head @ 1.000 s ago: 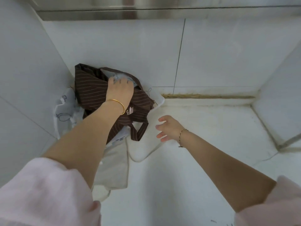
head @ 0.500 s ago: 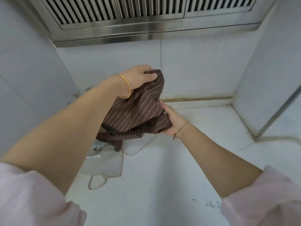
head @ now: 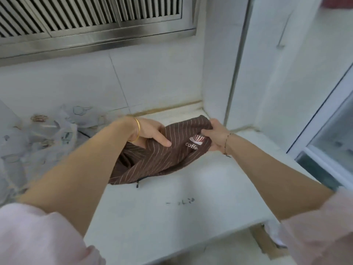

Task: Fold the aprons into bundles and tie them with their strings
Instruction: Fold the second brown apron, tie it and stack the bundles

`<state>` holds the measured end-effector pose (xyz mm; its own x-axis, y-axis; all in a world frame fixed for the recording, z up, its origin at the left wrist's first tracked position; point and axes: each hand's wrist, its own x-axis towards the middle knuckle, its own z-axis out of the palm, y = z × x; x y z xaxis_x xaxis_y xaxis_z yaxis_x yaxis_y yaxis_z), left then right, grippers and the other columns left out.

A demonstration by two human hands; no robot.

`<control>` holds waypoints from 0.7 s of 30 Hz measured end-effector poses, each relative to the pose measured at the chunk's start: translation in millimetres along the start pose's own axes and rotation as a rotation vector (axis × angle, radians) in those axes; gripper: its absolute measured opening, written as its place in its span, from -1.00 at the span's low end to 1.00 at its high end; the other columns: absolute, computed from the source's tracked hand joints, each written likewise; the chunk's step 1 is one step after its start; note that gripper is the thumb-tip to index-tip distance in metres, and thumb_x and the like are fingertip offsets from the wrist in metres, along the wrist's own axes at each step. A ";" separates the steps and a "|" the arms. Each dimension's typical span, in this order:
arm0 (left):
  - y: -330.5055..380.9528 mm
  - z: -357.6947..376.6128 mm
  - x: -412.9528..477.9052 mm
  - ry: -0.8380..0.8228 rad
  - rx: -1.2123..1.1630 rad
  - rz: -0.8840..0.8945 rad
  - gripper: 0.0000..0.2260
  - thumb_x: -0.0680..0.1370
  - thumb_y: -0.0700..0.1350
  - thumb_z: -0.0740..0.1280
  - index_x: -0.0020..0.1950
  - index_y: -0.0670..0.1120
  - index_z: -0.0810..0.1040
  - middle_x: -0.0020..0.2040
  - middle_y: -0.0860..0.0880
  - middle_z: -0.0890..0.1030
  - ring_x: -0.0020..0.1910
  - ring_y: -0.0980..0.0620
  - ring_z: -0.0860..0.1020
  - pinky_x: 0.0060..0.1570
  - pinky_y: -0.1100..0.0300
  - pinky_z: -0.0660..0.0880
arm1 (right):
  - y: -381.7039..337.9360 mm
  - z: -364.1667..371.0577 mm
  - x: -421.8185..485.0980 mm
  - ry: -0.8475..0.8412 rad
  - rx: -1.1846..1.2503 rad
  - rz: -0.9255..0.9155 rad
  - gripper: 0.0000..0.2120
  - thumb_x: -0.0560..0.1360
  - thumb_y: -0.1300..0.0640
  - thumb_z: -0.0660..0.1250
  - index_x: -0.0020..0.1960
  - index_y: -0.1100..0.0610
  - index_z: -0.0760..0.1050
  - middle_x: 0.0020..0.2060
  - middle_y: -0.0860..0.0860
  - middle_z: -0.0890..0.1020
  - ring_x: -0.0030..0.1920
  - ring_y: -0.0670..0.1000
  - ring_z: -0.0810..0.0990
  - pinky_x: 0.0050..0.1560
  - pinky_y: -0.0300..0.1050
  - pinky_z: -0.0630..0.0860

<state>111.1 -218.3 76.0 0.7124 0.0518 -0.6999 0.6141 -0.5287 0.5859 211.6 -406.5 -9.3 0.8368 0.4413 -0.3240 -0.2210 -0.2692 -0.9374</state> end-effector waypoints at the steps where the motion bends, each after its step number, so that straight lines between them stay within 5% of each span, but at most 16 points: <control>1: 4.0 12.7 3.2 -0.065 0.077 -0.044 -0.70 0.46 -0.25 0.42 0.18 -0.16 0.50 0.13 -0.16 0.62 0.09 -0.10 0.61 0.11 -0.01 0.55 | 3.9 -11.2 -8.4 0.050 -0.091 -0.015 -0.80 0.59 0.26 0.16 0.19 0.14 0.29 0.01 0.12 0.54 -0.01 0.15 0.61 -0.12 0.15 0.62; 4: 10.9 43.7 9.2 -0.038 0.393 -0.143 -0.66 0.44 -0.20 0.46 0.19 -0.12 0.49 0.12 -0.13 0.61 0.08 -0.11 0.60 0.14 -0.03 0.53 | 15.3 -32.5 -23.6 0.182 -0.365 -0.079 -0.83 0.61 0.19 0.09 0.19 0.18 0.30 0.02 0.16 0.54 -0.02 0.17 0.58 -0.02 0.18 0.58; 6: 9.2 56.9 13.8 0.109 0.620 -0.127 -0.65 0.47 -0.14 0.42 0.23 -0.13 0.47 0.08 -0.10 0.59 0.05 -0.11 0.58 0.08 -0.01 0.55 | 26.8 -40.5 -34.6 0.178 -0.263 -0.061 -0.82 0.61 0.17 0.10 0.10 0.25 0.38 -0.02 0.23 0.54 -0.09 0.17 0.57 0.00 0.22 0.57; 8: 4.2 68.4 15.5 0.337 0.663 -0.046 -0.75 0.52 -0.13 0.33 0.17 -0.16 0.46 -0.05 -0.08 0.53 -0.10 -0.09 0.55 -0.14 0.05 0.55 | 39.8 -49.0 -54.2 0.007 0.024 0.043 -0.73 0.57 0.05 0.25 0.10 0.26 0.45 -0.04 0.23 0.59 -0.14 0.16 0.61 -0.07 0.17 0.61; 10: -1.4 75.0 21.2 0.498 0.436 0.027 -0.84 0.55 -0.20 0.24 0.12 -0.19 0.45 -0.08 -0.12 0.50 -0.11 -0.13 0.54 -0.14 -0.01 0.57 | 53.8 -56.0 -71.8 -0.248 0.057 0.122 -0.64 0.46 0.04 0.42 0.15 0.23 0.48 -0.03 0.18 0.64 -0.08 0.17 0.65 -0.03 0.13 0.60; 12: -3.4 85.4 24.6 0.623 0.255 0.108 -0.86 0.58 -0.25 0.17 0.09 -0.22 0.44 -0.12 -0.14 0.50 -0.14 -0.12 0.52 -0.13 -0.01 0.54 | 64.9 -60.3 -86.9 -0.357 -0.276 0.114 -0.63 0.38 0.21 0.49 0.13 0.25 0.49 -0.01 0.20 0.64 -0.03 0.17 0.64 0.03 0.10 0.59; 14: -2.0 98.1 19.7 0.675 0.183 0.174 -0.84 0.60 -0.23 0.14 0.10 -0.24 0.46 -0.16 -0.14 0.51 -0.19 -0.09 0.49 -0.19 0.10 0.43 | 74.6 -64.3 -92.9 -0.225 -0.713 0.095 -0.69 0.38 0.24 0.46 0.09 0.27 0.51 -0.01 0.19 0.61 -0.01 0.16 0.61 0.00 -0.02 0.56; 17: -5.2 110.1 -2.0 0.350 -0.019 0.147 -0.63 0.49 -0.01 0.40 0.22 -0.15 0.47 0.10 -0.13 0.57 0.08 -0.13 0.55 0.13 0.03 0.46 | 88.1 -80.0 -95.0 0.051 -0.760 0.043 -0.70 0.48 0.21 0.35 0.16 0.32 0.52 0.06 0.21 0.60 0.09 0.18 0.57 0.02 -0.11 0.47; 19: -10.1 120.0 -19.6 0.062 -0.028 0.057 -0.50 0.34 -0.02 0.54 0.21 -0.09 0.49 0.13 -0.07 0.60 0.13 -0.09 0.56 0.18 -0.02 0.49 | 93.2 -92.3 -98.1 0.171 -0.314 0.011 -0.72 0.50 0.25 0.31 0.19 0.32 0.47 0.08 0.23 0.58 0.09 0.21 0.57 0.00 -0.05 0.51; 21: -14.3 130.8 -18.2 0.064 0.294 0.002 -0.48 0.31 -0.03 0.56 0.18 -0.09 0.48 0.11 -0.04 0.57 0.10 -0.05 0.56 0.10 0.02 0.55 | 89.0 -90.9 -109.2 0.174 0.163 -0.014 -0.72 0.53 0.27 0.29 0.22 0.32 0.41 0.08 0.26 0.58 -0.02 0.19 0.60 -0.14 0.01 0.61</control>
<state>44.9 -322.5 26.9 0.7389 0.0987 -0.6666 0.4947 -0.7511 0.4371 146.0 -556.5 -45.7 0.9108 0.2864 -0.2975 -0.2753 -0.1158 -0.9544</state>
